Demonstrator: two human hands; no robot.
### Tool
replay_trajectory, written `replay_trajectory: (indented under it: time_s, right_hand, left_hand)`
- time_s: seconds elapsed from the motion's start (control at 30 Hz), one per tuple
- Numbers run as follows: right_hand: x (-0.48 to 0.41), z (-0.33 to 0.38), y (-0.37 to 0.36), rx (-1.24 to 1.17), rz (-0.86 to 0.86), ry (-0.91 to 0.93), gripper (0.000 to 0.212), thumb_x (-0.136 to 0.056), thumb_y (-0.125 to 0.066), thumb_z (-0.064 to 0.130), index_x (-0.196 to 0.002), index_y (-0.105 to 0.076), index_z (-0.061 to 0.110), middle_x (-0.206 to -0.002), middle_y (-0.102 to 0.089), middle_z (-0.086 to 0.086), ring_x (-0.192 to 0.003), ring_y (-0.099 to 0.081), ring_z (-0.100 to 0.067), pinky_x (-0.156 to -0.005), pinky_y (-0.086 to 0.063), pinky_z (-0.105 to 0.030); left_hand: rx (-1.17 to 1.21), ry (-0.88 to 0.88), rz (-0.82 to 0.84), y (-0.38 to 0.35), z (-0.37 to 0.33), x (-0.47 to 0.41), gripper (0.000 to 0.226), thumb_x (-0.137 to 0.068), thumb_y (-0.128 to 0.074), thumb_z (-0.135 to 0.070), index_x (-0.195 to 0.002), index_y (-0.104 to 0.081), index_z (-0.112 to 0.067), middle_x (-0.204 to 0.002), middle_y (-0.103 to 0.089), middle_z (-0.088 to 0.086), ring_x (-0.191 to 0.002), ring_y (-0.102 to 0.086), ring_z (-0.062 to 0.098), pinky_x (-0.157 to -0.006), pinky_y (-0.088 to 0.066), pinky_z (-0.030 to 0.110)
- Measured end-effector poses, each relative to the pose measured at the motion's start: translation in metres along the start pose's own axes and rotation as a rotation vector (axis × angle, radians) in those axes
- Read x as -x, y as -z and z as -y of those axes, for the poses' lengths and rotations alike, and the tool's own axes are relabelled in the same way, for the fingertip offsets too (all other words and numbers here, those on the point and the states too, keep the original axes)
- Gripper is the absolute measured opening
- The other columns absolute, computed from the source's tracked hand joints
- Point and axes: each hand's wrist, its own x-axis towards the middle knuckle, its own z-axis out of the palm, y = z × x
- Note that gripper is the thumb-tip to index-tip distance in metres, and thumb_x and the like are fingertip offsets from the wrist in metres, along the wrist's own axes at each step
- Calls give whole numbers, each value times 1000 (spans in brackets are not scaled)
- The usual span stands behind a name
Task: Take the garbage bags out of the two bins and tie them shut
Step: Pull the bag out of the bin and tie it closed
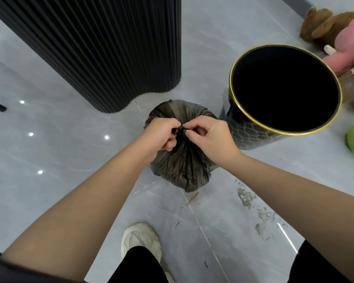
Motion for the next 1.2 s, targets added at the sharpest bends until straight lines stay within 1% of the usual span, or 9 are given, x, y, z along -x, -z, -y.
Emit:
replay_trajectory:
  time_s: [0.13,0.2,0.3,0.4,0.5,0.63,0.77,0.97,1.2]
  right_hand:
    - [0,-2,0,-48,-32,-74,12,-83,-67,6,-91,-73,12,-60,-56,26,-55,-46,0,-59,-38,-10]
    - [-1,-4,1,-96,-45,-136,11,-84,-66,8,-90,-73,13,-65,-61,22,-57,-49,-1,-63,-43,-15]
    - [-3,-2,4,-185,-38,-185,11,-85,-65,8,-90,-74,13,-80,-71,2,-71,-63,-9,-74,-54,-31]
    - [-3,-2,6,-201,19,-198,11,-86,-64,7,-89,-73,12,-86,-72,-7,-79,-66,-21,-81,-56,-41]
    - [1,-2,4,-150,40,-179,9,-85,-65,9,-87,-73,13,-79,-71,2,-68,-62,-27,-71,-55,-41]
    - [3,2,0,-21,5,-72,10,-84,-66,10,-88,-69,19,-57,-55,29,-51,-41,-3,-57,-37,-12]
    - [5,4,1,39,-25,-7,12,-83,-66,8,-91,-71,15,-69,-55,20,-56,-47,0,-59,-36,-9]
    - [-1,-1,8,-126,-16,-181,11,-85,-65,9,-87,-71,18,-77,-69,0,-65,-55,-13,-69,-51,-29]
    - [-5,-1,11,-247,30,-238,14,-85,-65,6,-82,-70,19,-78,-68,1,-70,-58,-13,-76,-54,-34]
  left_hand:
    - [-183,-188,-90,2,11,0,22,-92,-51,-18,-71,-49,-11,-46,-41,-6,-41,-43,15,-51,-36,28]
    - [-358,-443,-147,6,17,2,8,-90,-58,-25,-93,-60,-17,-72,-60,-12,-64,-59,9,-62,-48,23]
    - [-668,-762,-62,16,25,2,39,-86,-64,-28,-124,-55,-24,-115,-61,-10,-107,-57,6,-92,-46,24]
    - [-849,-890,-147,18,28,2,31,-89,-60,-27,-119,-63,-21,-105,-64,-5,-96,-60,9,-82,-48,27]
    - [-758,-829,-223,14,22,2,13,-91,-59,-20,-90,-70,-14,-69,-59,-13,-65,-54,1,-65,-46,26]
    - [-327,-280,-176,3,7,1,26,-91,-53,-14,-65,-52,-9,-46,-42,-1,-37,-41,14,-44,-35,25]
    - [-33,21,-84,-1,-2,7,15,-90,-48,-11,-77,-53,-10,-47,-47,-1,-33,-40,13,-37,-33,20]
    - [-881,-739,-183,7,16,7,29,-94,-43,-12,-113,-63,-20,-96,-59,-3,-76,-59,12,-74,-51,36]
    - [-1078,-755,-229,4,20,5,21,-97,-41,-27,-92,-57,-14,-85,-57,1,-76,-56,23,-64,-47,42]
